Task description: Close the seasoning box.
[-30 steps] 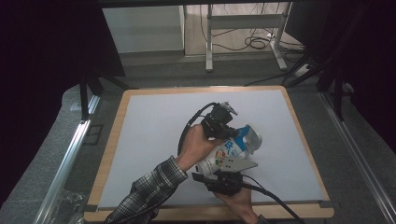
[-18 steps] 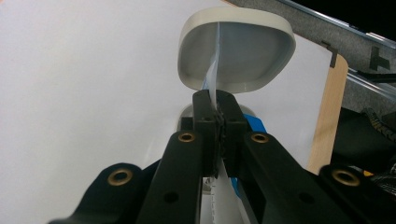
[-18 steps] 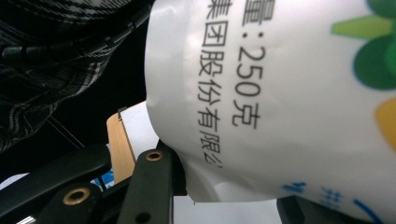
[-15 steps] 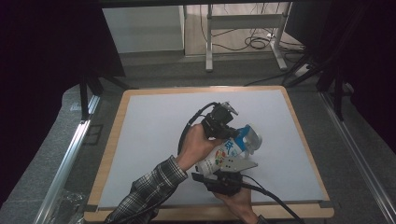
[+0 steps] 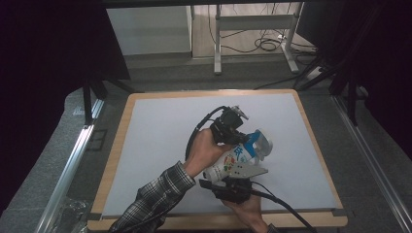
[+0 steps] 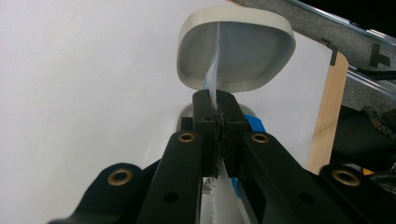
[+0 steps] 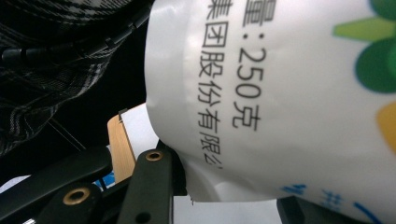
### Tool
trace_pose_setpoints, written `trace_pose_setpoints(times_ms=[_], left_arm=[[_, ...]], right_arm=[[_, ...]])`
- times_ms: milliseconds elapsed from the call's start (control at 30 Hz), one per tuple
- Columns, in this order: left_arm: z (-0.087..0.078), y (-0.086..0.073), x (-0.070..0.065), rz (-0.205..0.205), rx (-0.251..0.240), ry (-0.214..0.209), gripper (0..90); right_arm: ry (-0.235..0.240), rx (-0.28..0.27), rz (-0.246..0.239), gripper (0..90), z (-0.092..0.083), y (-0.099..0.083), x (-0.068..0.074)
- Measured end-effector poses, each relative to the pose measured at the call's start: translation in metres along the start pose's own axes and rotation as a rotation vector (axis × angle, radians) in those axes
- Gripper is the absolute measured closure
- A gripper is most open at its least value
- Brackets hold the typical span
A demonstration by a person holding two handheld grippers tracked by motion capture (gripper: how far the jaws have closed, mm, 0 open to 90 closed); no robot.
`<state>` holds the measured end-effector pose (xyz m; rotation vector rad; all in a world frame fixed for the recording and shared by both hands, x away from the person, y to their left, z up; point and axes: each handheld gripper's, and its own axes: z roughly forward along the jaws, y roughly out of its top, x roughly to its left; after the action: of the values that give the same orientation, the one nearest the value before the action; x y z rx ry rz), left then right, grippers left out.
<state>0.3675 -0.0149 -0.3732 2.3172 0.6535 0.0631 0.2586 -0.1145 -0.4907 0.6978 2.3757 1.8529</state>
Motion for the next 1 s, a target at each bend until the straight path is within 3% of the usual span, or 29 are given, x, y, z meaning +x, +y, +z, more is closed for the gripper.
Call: trace_pose_setpoints(times_ms=[1000], left_arm=[[-0.0006, 0.0016, -0.0004, -0.001, 0.011, 0.001, 88.5]], right_arm=[[0.001, -0.006, -0.004, 66.5, 0.0017, 0.0017, 0.0009]])
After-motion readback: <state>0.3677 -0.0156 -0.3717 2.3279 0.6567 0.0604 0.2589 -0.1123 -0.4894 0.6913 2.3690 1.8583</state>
